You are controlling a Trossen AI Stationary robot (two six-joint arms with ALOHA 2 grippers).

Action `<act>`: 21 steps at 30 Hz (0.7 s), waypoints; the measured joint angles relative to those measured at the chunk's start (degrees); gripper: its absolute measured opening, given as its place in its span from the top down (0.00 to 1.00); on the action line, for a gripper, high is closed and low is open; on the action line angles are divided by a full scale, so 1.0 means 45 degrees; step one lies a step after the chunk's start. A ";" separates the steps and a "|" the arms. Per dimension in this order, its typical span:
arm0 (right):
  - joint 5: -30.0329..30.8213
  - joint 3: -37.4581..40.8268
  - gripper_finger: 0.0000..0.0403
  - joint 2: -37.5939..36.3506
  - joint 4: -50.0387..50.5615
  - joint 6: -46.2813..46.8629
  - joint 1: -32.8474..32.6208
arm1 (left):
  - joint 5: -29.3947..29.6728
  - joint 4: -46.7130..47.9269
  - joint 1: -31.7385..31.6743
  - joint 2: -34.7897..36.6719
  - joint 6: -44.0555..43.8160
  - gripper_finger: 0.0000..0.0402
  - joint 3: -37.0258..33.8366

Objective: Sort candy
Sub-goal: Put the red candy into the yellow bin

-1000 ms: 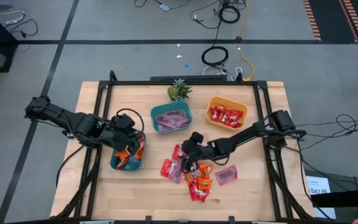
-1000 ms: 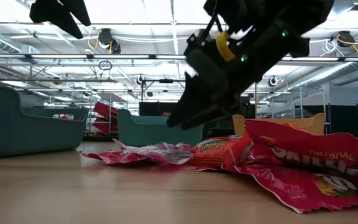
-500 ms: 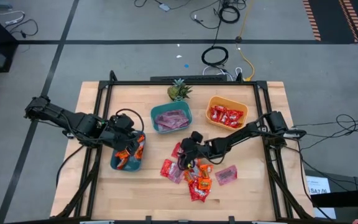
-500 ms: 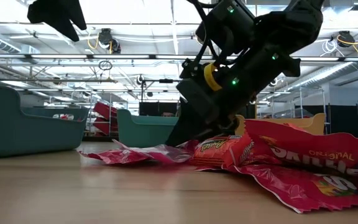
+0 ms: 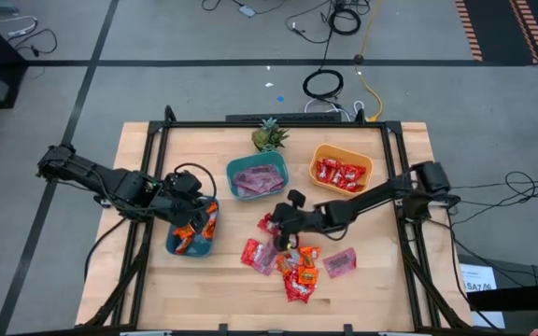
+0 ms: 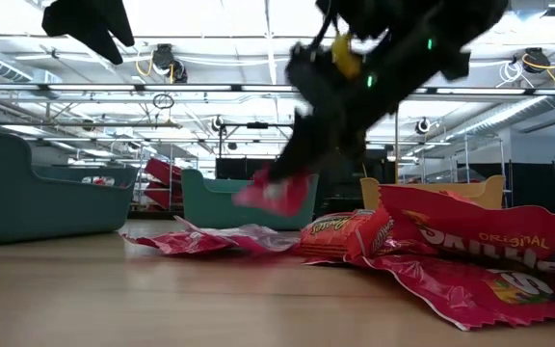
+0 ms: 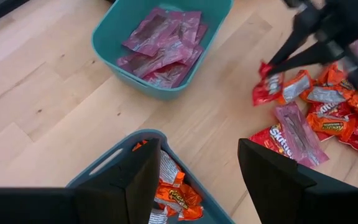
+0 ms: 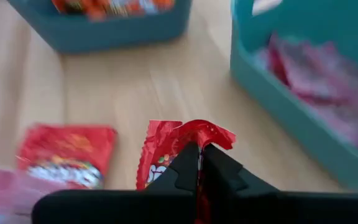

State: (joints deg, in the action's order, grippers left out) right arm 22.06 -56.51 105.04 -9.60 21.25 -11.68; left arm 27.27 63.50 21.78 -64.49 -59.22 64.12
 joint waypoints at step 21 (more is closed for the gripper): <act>0.2794 -0.0034 1.00 -0.7820 0.9410 0.2001 0.2264 | 0.0000 -0.0006 0.0000 0.0000 -0.0005 0.44 0.0000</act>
State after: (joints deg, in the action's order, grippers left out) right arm 34.64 -56.66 69.85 32.75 30.25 -1.50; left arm 27.27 63.48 21.78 -64.49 -59.24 64.12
